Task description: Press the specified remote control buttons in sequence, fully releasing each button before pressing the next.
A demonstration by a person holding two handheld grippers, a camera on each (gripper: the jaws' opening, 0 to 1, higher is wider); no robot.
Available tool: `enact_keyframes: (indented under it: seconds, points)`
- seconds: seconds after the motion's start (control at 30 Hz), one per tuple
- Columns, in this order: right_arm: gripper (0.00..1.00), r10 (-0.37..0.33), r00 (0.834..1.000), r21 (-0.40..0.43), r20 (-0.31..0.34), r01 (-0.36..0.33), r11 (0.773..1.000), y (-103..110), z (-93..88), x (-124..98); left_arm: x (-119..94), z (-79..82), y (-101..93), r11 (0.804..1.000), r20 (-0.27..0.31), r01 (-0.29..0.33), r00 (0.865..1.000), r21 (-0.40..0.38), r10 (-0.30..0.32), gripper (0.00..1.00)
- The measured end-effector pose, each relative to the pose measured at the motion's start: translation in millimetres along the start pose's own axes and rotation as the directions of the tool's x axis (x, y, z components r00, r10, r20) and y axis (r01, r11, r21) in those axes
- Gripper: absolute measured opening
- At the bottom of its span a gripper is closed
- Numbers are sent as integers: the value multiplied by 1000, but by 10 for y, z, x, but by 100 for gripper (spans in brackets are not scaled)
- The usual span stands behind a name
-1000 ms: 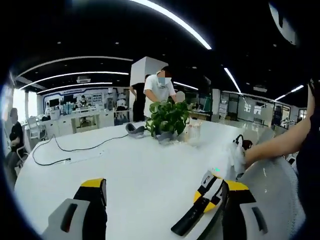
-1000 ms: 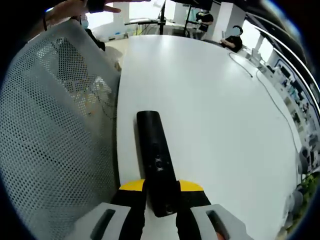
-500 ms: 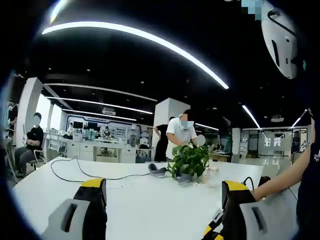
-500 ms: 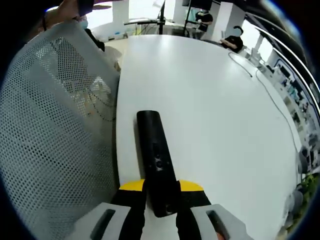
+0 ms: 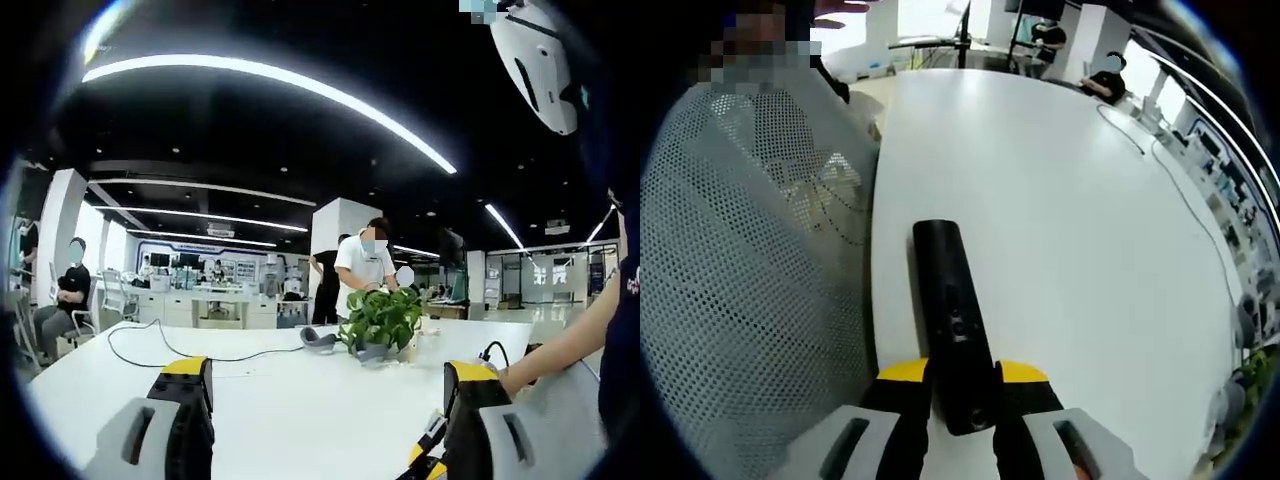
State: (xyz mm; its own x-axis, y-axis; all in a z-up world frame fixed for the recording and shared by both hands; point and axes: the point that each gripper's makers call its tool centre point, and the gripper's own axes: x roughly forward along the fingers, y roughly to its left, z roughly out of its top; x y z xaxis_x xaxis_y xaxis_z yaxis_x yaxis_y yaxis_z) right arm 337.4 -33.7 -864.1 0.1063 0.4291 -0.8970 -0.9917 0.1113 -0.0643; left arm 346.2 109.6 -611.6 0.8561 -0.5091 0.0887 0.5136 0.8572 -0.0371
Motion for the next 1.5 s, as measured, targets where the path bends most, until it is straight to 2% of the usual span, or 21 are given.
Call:
enact_keyframes:
  seconds: [0.03,0.07,0.27,0.33,0.5,1.2,1.27,1.5]
  points:
    - [22,20,999,-3,-25,-20,1000,38,-38,16,0,-12,2,1000,-6,0,1000,-2,0,100]
    - [22,4,1000,-19,-12,-5,1000,13,-15,7,-5,-29,9,1000,-15,-4,1000,2,4,100]
    - [21,9,1000,-7,-19,-9,1000,21,-22,3,-37,-45,39,999,-12,-10,1000,51,11,100]
    - [21,7,1000,-7,-19,-7,1000,21,-19,2,-56,-100,74,999,-30,-14,999,49,16,100]
    - [22,5,1000,1,-17,-5,1000,22,-15,0,-74,-108,101,998,-32,-23,999,59,25,100]
    - [21,3,1000,-6,-15,-3,1000,32,-4,-1,-58,-82,109,995,-42,-55,997,78,58,100]
    - [21,12,1000,25,-9,-12,1000,46,-7,-11,-66,-77,140,993,-41,-69,996,91,73,100]
    - [21,4,1000,34,-12,-3,999,23,-31,-15,-66,-21,142,992,-32,-86,995,90,89,100]
